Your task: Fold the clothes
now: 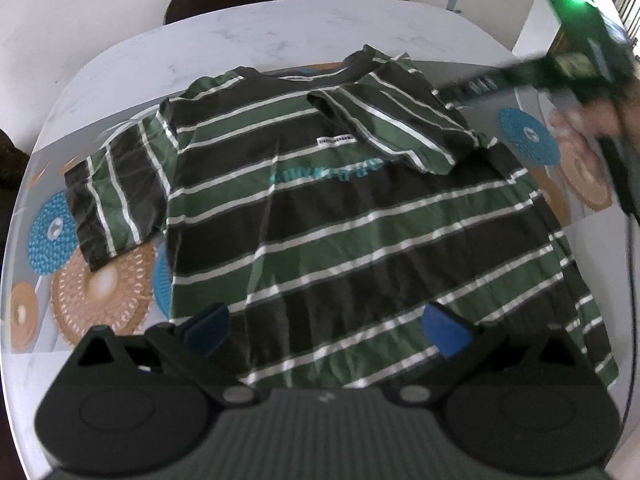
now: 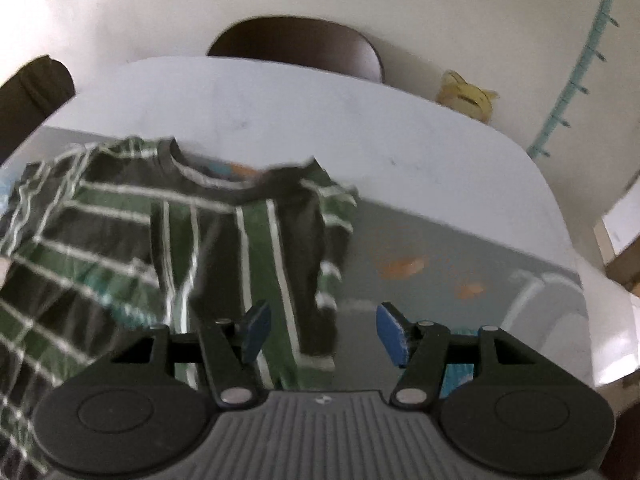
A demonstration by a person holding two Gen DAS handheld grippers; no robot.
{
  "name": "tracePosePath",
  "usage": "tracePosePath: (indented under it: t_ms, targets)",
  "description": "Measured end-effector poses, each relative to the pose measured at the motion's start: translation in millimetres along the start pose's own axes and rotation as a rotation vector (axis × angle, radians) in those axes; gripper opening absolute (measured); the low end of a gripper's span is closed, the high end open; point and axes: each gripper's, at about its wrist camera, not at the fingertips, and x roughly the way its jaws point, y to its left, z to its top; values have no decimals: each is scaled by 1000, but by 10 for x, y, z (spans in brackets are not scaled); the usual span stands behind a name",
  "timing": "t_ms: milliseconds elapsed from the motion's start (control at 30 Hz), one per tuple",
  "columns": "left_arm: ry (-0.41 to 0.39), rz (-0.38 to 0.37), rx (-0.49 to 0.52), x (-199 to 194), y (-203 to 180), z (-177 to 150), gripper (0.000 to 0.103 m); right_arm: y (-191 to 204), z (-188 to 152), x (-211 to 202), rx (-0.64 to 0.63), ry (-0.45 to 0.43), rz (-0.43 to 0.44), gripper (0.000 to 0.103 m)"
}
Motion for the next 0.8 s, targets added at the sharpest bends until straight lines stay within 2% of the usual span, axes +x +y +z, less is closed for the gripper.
tracePosePath:
  t_ms: [267, 600, 700, 800]
  targets:
    - [24, 9, -35, 106, 120, -16, 103, -41, 374, 541, 13, 9, -6, 58]
    - [31, 14, -70, 228, 251, 45, 103, -36, 514, 881, -13, 54, 27, 56]
    - [33, 13, -70, 253, 239, 67, 103, -55, 521, 907, -3, 51, 46, 54]
    - [24, 10, -71, 257, 204, 123, 103, -52, 528, 912, -5, 51, 65, 44]
